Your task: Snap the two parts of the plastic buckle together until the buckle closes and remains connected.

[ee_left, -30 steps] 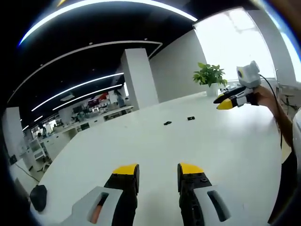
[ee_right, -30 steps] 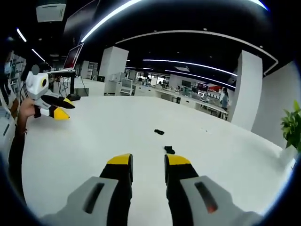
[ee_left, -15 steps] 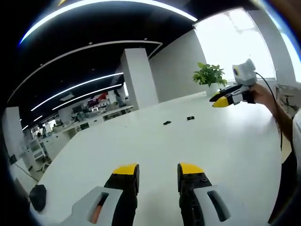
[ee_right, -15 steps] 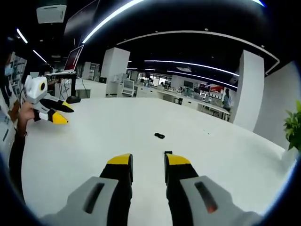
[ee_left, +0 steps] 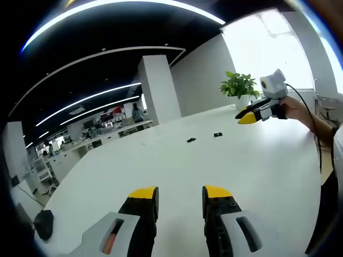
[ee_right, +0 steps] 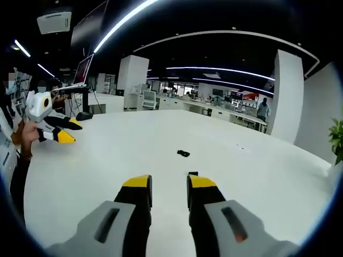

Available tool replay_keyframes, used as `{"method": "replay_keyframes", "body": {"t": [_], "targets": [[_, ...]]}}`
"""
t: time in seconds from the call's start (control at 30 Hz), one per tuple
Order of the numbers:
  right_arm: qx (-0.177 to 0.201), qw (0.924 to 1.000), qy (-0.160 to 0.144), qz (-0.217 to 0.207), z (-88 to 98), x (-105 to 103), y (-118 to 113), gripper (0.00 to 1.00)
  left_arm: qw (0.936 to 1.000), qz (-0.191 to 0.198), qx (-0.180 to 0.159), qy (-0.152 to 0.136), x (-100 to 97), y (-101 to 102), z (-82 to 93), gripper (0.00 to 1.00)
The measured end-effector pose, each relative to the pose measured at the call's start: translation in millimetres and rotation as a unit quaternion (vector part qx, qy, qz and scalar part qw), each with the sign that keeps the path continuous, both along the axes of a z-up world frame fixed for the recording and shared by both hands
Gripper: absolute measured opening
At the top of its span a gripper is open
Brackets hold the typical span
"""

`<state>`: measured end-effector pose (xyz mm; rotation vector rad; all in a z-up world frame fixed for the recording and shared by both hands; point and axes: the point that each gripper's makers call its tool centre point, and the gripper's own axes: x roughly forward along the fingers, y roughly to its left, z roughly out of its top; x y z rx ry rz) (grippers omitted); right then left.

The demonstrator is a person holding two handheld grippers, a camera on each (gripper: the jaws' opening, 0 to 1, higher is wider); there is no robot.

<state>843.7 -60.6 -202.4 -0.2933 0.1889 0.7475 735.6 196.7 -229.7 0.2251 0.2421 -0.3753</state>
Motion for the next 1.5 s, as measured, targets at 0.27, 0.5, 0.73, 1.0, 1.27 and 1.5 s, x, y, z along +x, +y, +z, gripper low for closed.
{"method": "replay_keyframes", "body": {"t": [0.27,0.5,0.73,1.0,1.27,1.5], "targets": [[0.01,0.9999,0.003,0.005,0.1,10.5,2.6,0.26,1.0,0.0,0.0,0.001,1.0,0.9,0.0,0.33],[0.008,0.9997,0.017,0.017,-7.3,19.3,14.3,0.26,1.0,0.001,0.0,-0.001,1.4,1.7,2.0,0.33],[-0.005,0.9997,0.016,0.014,-10.5,27.8,18.1,0.26,1.0,0.001,-0.002,0.0,1.5,2.5,2.3,0.33],[-0.021,0.9994,0.027,0.007,-19.5,42.5,17.0,0.26,1.0,0.0,-0.002,-0.001,1.0,1.9,2.9,0.33],[-0.024,0.999,0.038,-0.007,-28.0,59.6,10.7,0.26,1.0,0.0,-0.002,0.0,1.1,1.9,2.3,0.33],[-0.028,0.9985,0.047,-0.009,-34.8,70.4,11.0,0.26,1.0,-0.003,-0.003,-0.002,0.9,0.8,3.2,0.33]]}}
